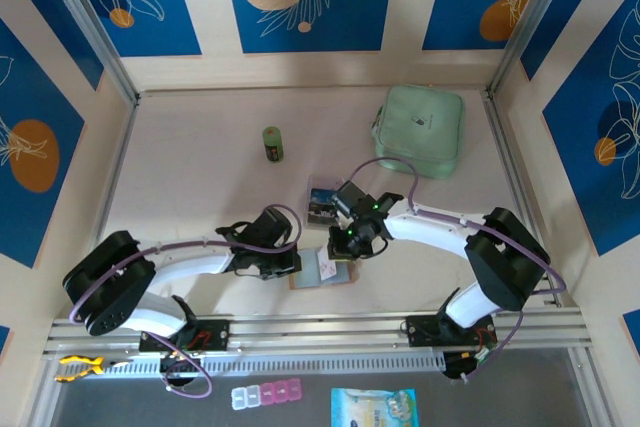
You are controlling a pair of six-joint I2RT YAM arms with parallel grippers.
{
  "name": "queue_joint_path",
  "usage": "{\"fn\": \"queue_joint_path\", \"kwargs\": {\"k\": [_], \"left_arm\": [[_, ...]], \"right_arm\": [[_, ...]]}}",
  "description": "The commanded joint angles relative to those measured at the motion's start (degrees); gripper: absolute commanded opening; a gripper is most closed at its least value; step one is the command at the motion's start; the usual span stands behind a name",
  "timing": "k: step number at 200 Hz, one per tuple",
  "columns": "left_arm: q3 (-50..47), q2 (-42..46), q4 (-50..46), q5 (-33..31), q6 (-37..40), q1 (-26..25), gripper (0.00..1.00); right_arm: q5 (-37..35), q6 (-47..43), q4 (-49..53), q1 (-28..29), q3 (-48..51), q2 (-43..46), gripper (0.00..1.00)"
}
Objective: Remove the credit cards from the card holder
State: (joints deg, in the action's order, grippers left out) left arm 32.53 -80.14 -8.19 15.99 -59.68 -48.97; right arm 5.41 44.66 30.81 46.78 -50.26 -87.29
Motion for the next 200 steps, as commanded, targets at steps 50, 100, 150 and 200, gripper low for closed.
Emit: {"fn": "queue_joint_path", "kwargs": {"k": [50,100,150,200], "left_arm": [[-0.49,-0.10,-1.64,-0.89,-0.02,0.27,0.02],[0.03,-0.20,-2.24,-0.81,0.61,0.19,0.02],[0.36,-0.08,-2.89,-1.01,0.84,0.28,0.02],[-0.23,1.10,-2.47,-1.39,0.27,0.24,0.02]], "right_arm": [[-0.43,0.89,1.86,2.24,-2.57,-1.84,0.14],[-1.49,3.11,0.08,2.96,-2.83,-1.75,0.14],[-2.40,3.45,-0.16,3.11,-2.05,-0.92,0.08],[-4.63,2.09,3.14,3.12,-2.68,1.95,0.05]]}}
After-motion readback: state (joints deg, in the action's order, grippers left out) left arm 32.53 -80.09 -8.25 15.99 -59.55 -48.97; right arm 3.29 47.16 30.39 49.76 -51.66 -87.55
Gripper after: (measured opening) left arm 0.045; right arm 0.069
